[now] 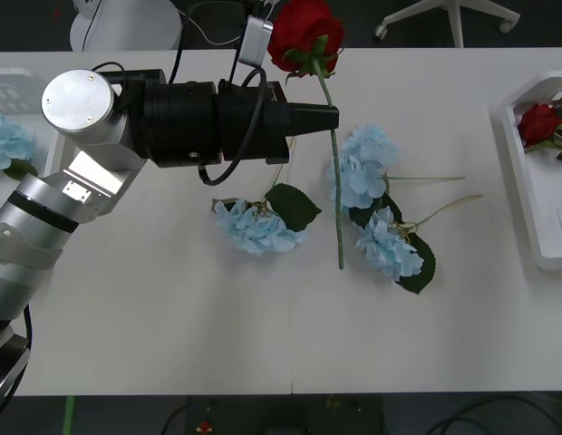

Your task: Put the red flowers into the right box and the blue flowers into the left box

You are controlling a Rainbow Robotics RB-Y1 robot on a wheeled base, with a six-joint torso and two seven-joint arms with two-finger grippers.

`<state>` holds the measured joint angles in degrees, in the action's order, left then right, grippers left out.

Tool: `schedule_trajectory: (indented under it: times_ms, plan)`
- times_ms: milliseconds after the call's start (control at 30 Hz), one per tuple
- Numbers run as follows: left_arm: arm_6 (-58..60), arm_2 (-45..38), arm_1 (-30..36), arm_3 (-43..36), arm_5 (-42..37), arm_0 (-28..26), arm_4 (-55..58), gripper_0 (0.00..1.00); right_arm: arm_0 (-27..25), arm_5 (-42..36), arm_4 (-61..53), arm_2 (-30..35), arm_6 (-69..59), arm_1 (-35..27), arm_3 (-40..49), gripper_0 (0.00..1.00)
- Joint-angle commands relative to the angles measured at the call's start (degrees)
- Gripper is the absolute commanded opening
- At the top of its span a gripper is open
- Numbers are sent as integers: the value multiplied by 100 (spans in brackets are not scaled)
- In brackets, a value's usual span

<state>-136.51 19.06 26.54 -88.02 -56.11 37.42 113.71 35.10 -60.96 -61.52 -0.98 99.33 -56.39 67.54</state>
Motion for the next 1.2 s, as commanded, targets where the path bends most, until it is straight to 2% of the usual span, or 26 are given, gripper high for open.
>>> schedule_trajectory:
  times_ms: [33,100,333,633,933,1200]
  plan:
    - [-473,46,-61,-189,57,292,81,0,-294,-320,-1406,54,342,-575,637,69]
    - [-473,46,-61,-189,57,292,81,0,-575,-451,-2180,54,403,-680,892,74]
    - [-473,46,-61,-189,57,292,81,0,-1621,-504,-3279,116,588,-821,2114,83]
    - [-473,46,-61,-189,57,292,81,0,-2649,-504,-4676,177,764,-821,3388,84]
    - [-473,46,-61,-189,57,292,81,0,-3141,-478,-5493,177,904,-645,4188,84]
    - [-473,46,-61,-189,57,292,81,0,-3677,217,-5616,10,940,-285,4962,84]
